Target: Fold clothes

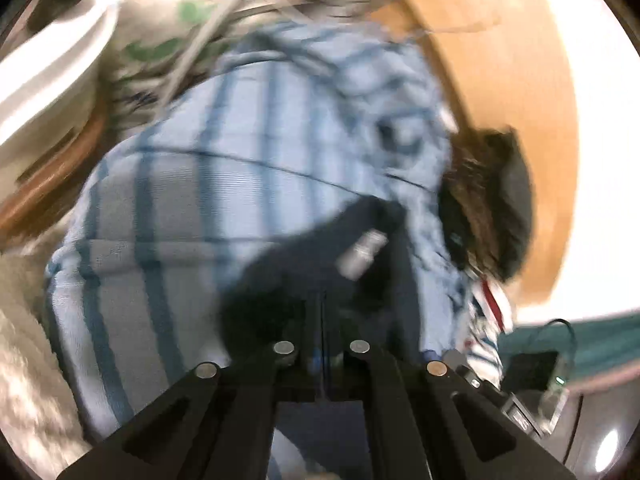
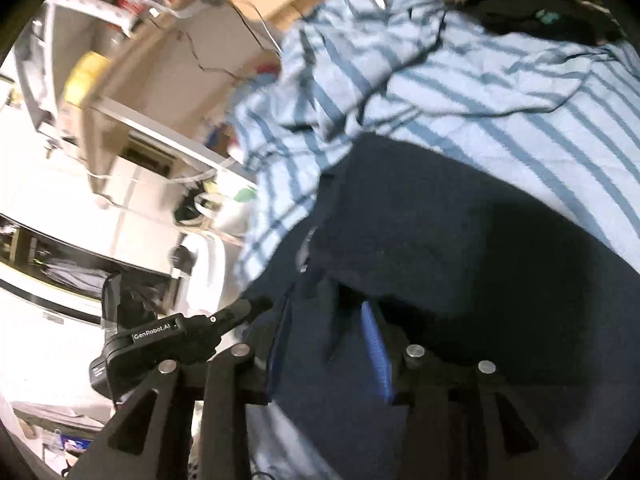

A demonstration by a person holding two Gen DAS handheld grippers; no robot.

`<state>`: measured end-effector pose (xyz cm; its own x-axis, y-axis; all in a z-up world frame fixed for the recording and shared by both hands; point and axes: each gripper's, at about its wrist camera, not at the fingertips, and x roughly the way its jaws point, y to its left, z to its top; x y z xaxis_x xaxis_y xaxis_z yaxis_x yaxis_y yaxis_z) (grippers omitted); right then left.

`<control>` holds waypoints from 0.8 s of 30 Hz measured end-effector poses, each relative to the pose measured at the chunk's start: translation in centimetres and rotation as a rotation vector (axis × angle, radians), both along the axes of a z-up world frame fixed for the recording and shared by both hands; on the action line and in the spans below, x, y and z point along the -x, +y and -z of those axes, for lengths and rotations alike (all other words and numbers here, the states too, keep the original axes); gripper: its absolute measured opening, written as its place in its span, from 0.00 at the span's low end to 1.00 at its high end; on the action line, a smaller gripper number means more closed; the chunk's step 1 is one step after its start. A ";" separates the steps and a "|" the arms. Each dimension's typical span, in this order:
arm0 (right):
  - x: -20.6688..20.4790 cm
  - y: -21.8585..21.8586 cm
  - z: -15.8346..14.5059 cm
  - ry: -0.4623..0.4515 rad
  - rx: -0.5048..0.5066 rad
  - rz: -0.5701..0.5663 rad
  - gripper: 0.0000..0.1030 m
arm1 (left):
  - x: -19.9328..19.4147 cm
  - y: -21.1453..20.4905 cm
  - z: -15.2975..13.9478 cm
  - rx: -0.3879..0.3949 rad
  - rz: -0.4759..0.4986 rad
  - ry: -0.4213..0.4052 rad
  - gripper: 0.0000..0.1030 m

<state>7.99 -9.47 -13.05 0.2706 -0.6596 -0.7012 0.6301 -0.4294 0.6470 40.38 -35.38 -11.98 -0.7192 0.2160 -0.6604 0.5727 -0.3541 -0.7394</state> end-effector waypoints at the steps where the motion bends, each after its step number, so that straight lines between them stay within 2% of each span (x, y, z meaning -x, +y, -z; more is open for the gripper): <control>1: 0.0 0.9 -0.3 -0.017 0.016 0.021 0.41 | 0.3 0.7 -0.8 0.010 0.039 0.008 0.02; 3: 0.1 2.8 -0.9 -0.052 0.045 0.062 0.43 | 2.1 2.7 -1.9 0.041 0.173 -0.007 0.02; 6: 0.0 5.5 -0.8 -0.057 0.020 0.092 0.44 | 4.7 5.3 -0.7 0.133 0.285 -0.171 0.02; 8: -0.6 6.3 -0.5 -0.032 -0.027 0.070 0.44 | 4.9 5.6 1.0 0.171 0.228 -0.324 0.02; 10: -1.8 5.8 0.0 0.000 -0.068 0.027 0.44 | 3.0 4.7 2.1 0.112 0.122 -0.346 0.02; 13: -3.8 4.7 0.8 0.029 -0.098 -0.072 0.44 | -0.6 3.5 2.6 -0.055 0.045 -0.265 0.03; 15: -4.9 3.8 1.4 0.051 -0.120 -0.119 0.46 | -2.8 2.7 3.0 -0.157 -0.030 -0.220 0.11; 16: -5.3 3.2 1.6 0.062 -0.133 -0.135 0.47 | -4.0 2.3 3.3 -0.207 -0.079 -0.197 0.32; 17: -5.6 2.8 1.8 0.071 -0.145 -0.140 0.48 | -5.0 1.9 3.4 -0.238 -0.130 -0.180 0.65; 18: -5.8 2.6 1.8 0.077 -0.153 -0.139 0.48 | -6.0 1.5 3.6 -0.259 -0.189 -0.167 0.77; 20: -6.1 2.2 2.0 0.090 -0.170 -0.135 0.48 | -7.1 0.9 3.4 -0.284 -0.249 -0.133 0.78; 24: -5.6 3.3 1.7 0.075 -0.146 -0.095 0.48 | -6.9 1.1 3.9 -0.291 -0.262 -0.132 0.75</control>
